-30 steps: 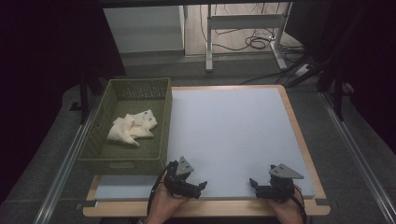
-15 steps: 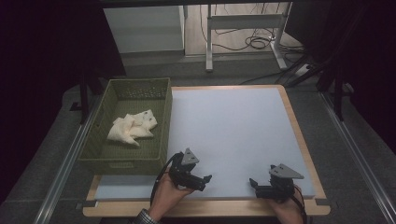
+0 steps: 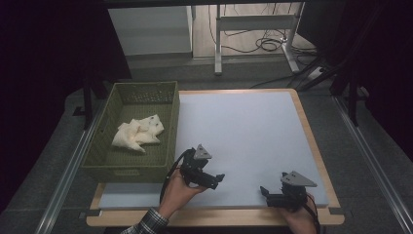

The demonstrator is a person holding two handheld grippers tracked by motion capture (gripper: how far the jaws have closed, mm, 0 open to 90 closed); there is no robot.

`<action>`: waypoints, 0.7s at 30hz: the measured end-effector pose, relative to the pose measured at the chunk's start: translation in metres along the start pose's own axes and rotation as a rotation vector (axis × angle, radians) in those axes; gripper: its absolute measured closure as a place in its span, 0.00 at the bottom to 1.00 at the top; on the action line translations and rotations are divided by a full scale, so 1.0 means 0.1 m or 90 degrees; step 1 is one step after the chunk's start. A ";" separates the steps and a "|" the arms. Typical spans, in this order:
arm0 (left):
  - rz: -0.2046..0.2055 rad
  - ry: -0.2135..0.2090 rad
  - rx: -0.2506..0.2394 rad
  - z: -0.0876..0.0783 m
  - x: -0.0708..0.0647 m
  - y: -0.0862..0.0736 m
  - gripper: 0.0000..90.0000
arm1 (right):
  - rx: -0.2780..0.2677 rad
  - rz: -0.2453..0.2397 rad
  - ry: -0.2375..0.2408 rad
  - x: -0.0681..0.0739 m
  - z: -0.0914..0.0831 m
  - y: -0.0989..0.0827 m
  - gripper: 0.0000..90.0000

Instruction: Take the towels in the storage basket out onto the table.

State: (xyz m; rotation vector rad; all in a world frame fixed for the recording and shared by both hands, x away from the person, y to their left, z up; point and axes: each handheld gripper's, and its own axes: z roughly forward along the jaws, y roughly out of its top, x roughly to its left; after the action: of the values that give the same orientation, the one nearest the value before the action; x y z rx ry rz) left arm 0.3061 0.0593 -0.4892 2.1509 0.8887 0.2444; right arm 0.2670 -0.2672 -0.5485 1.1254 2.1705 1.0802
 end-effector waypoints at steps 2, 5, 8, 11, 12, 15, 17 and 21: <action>0.007 0.002 0.004 0.00 0.02 0.05 0.03 | 0.000 0.001 0.000 0.00 0.00 0.00 0.02; 0.005 0.000 0.004 -0.01 0.04 0.10 0.03 | -0.001 0.002 0.000 0.00 0.00 0.00 0.02; 0.007 -0.006 0.005 -0.03 0.08 0.22 0.03 | -0.001 0.001 -0.001 0.00 0.00 0.00 0.02; 0.004 -0.009 0.005 -0.06 0.13 0.30 0.03 | -0.001 0.001 0.000 0.00 0.00 0.00 0.02; 0.002 -0.011 0.005 -0.07 0.15 0.32 0.03 | -0.001 0.001 0.000 0.00 0.00 0.00 0.02; -0.001 -0.013 0.004 -0.09 0.19 0.37 0.03 | -0.001 0.001 0.000 0.00 0.00 0.00 0.02; -0.008 -0.016 0.001 -0.14 0.24 0.44 0.03 | -0.001 0.001 0.000 0.00 0.00 0.00 0.02; -0.006 -0.016 0.002 -0.18 0.28 0.51 0.03 | -0.001 0.002 0.000 0.00 0.00 0.00 0.02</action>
State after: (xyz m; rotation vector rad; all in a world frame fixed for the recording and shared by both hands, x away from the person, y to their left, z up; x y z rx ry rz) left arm 0.3454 0.0658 -0.4425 2.1481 0.8858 0.2110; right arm 0.2670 -0.2670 -0.5487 1.1278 2.1680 1.0825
